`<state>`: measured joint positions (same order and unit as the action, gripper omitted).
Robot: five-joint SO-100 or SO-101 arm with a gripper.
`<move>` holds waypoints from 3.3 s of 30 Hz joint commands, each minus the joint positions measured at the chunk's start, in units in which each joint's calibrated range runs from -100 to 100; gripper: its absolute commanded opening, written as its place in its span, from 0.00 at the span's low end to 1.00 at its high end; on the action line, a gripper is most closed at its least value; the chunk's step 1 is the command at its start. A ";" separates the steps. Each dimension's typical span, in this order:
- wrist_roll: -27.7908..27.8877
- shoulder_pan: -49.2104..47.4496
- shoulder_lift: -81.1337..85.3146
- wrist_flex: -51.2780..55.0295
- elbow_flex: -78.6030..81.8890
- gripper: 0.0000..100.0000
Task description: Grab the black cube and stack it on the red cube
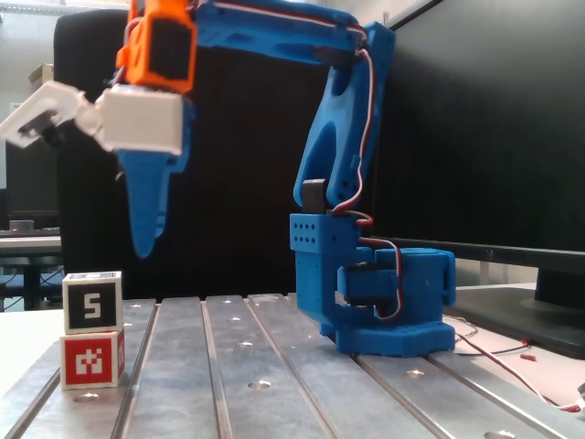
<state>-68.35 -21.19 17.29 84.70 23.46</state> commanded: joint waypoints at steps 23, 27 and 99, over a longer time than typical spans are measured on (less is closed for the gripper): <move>44.89 15.54 6.18 -11.81 -0.62 0.42; 50.47 15.09 6.35 -17.88 2.00 0.41; 62.57 21.30 81.29 -19.84 76.18 0.03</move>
<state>-6.01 0.15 98.73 64.59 99.55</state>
